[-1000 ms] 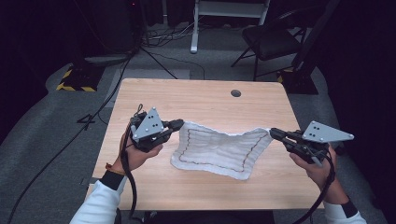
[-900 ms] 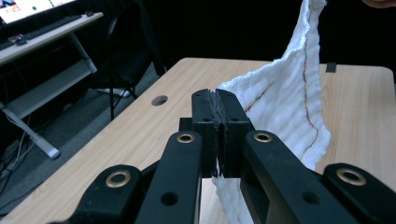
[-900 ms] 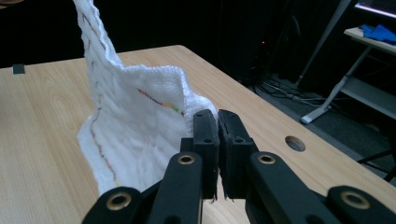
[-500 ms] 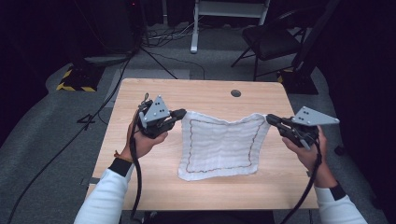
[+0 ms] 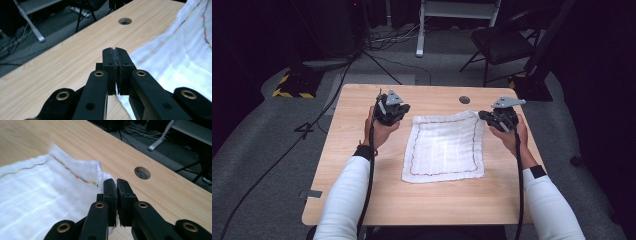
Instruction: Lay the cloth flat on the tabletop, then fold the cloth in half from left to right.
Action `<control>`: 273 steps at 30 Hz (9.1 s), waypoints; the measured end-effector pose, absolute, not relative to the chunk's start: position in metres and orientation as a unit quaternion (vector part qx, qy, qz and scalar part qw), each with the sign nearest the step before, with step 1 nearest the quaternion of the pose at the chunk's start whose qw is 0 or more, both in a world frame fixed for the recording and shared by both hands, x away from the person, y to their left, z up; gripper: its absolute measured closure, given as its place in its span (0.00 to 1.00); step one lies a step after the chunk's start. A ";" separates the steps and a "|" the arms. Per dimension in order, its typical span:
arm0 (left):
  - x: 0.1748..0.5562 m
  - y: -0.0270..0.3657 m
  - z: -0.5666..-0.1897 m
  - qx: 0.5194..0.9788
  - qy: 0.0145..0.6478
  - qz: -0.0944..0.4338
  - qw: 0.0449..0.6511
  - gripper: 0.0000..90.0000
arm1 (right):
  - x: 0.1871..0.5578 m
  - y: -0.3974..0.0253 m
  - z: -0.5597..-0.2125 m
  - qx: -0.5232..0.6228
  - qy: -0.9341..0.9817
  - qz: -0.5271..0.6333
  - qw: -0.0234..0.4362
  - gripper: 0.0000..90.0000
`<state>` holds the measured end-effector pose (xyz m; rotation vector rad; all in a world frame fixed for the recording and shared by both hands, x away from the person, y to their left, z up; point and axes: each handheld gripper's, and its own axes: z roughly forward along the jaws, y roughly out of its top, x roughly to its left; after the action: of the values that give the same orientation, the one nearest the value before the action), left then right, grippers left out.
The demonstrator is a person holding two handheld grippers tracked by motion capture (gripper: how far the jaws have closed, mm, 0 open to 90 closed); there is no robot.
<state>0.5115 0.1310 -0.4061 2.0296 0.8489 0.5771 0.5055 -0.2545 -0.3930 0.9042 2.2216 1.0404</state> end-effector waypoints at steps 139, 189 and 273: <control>0.544 0.087 -0.494 0.862 0.350 0.111 0.349 0.93 | 0.368 -0.068 -0.495 0.117 0.915 0.376 0.088 0.77; 0.525 0.096 -0.448 0.846 0.342 0.171 0.372 0.94 | 0.355 -0.103 -0.446 0.135 0.881 0.421 0.171 0.96; 0.413 0.014 -0.489 0.928 0.174 0.077 0.319 0.26 | 0.391 -0.256 -0.485 0.278 0.892 0.312 0.170 0.46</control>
<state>0.4126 0.0136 -0.4889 2.4408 0.4588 0.2036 0.3908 -0.2564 -0.4852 0.7907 2.5350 0.8870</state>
